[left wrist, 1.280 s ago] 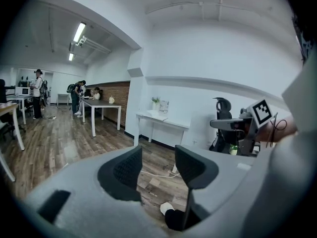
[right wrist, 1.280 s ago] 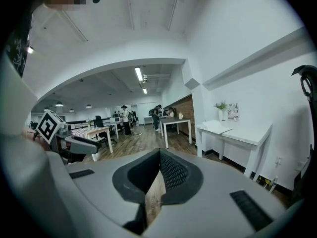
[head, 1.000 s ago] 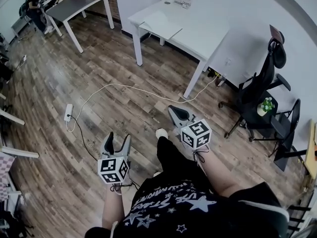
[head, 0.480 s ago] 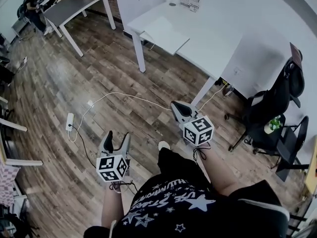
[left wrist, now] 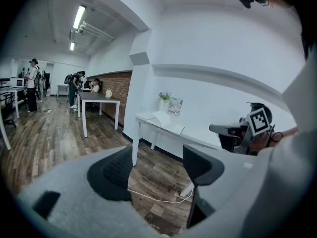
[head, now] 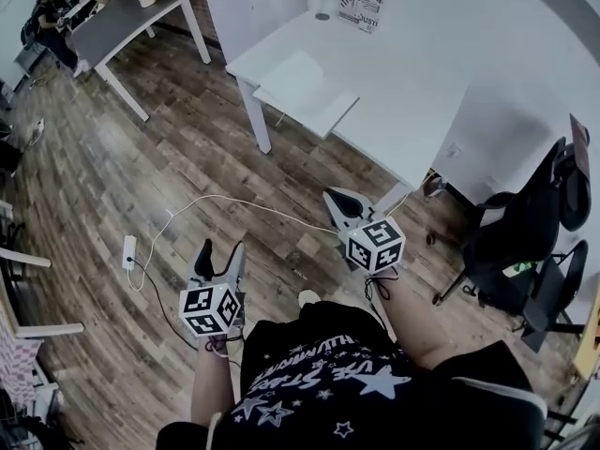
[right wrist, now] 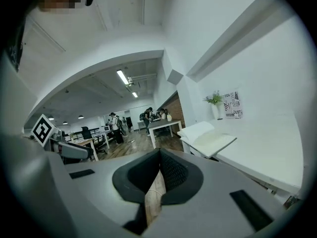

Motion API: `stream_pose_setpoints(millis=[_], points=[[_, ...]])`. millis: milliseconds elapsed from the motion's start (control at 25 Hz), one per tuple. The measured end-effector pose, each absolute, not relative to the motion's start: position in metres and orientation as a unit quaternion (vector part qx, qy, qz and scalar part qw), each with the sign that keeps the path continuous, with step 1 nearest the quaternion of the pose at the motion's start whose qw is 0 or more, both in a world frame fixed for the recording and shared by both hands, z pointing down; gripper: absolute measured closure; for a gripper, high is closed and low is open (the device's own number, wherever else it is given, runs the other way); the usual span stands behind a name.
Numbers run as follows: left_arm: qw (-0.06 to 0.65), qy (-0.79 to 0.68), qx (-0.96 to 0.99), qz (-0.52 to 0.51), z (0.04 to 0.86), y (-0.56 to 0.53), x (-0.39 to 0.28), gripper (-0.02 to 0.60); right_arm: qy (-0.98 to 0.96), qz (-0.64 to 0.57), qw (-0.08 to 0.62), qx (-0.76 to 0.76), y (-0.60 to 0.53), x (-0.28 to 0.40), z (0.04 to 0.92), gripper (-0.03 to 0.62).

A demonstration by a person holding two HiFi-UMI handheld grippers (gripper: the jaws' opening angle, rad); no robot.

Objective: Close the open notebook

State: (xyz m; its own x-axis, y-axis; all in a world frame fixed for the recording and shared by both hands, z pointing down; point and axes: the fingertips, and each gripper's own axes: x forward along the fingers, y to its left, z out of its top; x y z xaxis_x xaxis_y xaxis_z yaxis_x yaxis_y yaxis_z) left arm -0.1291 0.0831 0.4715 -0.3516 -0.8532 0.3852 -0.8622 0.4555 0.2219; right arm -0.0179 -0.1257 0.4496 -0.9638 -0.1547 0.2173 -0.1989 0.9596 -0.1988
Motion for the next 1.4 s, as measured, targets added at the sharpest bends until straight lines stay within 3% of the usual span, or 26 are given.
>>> stream_pose_setpoints(millis=[680, 1400], points=[[0.232, -0.770, 0.595, 0.009, 0.478, -0.061, -0.259, 0.259, -0.966, 0.125, 0.082, 0.212, -0.235, -0.068, 0.456, 0.590], [0.306, -0.620, 0.721, 0.039, 0.517, -0.249, -0.400, 0.259, -0.900, 0.145, 0.107, 0.396, -0.325, -0.159, 0.465, 0.589]])
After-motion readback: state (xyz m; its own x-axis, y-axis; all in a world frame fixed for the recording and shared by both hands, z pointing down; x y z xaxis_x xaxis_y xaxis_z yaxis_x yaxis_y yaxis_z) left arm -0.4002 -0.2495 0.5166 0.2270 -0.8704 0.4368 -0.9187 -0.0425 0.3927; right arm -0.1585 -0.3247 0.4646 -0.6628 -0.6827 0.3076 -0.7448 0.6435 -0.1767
